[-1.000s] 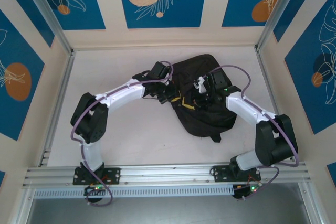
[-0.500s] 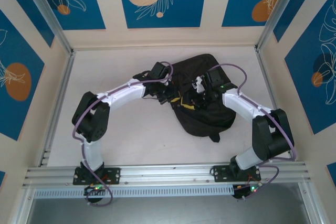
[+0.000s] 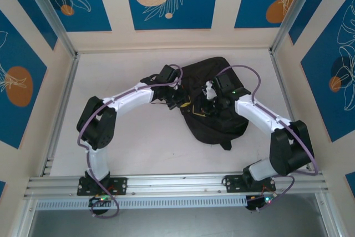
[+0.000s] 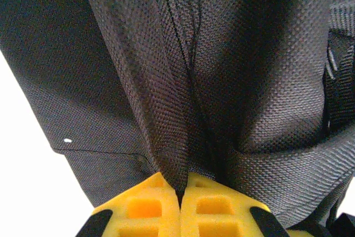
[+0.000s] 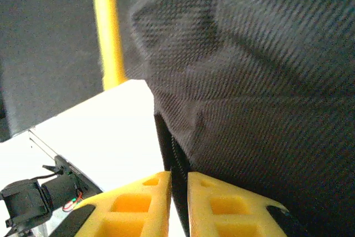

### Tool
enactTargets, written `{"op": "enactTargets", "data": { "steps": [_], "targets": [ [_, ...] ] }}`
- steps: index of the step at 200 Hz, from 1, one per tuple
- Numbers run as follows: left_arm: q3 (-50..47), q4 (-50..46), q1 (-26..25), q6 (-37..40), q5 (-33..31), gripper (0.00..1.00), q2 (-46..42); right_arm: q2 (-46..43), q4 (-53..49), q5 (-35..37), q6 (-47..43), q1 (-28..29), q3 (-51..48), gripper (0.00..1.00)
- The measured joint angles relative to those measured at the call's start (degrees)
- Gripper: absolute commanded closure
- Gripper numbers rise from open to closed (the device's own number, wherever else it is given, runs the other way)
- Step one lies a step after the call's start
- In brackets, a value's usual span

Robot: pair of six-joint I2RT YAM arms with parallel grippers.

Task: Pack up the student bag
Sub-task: Zip the student bag at the center of the table.

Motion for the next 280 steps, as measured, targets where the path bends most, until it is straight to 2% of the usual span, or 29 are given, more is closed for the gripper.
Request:
{"op": "enactTargets", "data": {
  "steps": [71, 173, 198, 234, 280],
  "targets": [
    [0.0, 0.0, 0.0, 0.0, 0.1, 1.0, 0.0, 3.2, -0.2, 0.3, 1.0, 2.1, 1.2, 0.75],
    [-0.4, 0.8, 0.6, 0.0, -0.2, 1.0, 0.0, 8.4, 0.3, 0.1, 1.8, 1.8, 4.0, 0.75],
    [-0.4, 1.1, 1.0, 0.0, -0.5, 1.0, 0.1, 9.3, 2.4, -2.1, 3.4, 1.3, 4.2, 0.75],
    [-0.4, 1.9, 1.3, -0.1, -0.8, 1.0, 0.3, 10.2, 6.2, -8.4, 7.1, -0.2, 4.2, 0.7],
    [-0.4, 2.3, 1.4, -0.2, -1.4, 1.0, 0.3, 11.0, 9.5, -11.8, 9.9, -1.4, 3.3, 0.73]
  ]
}}
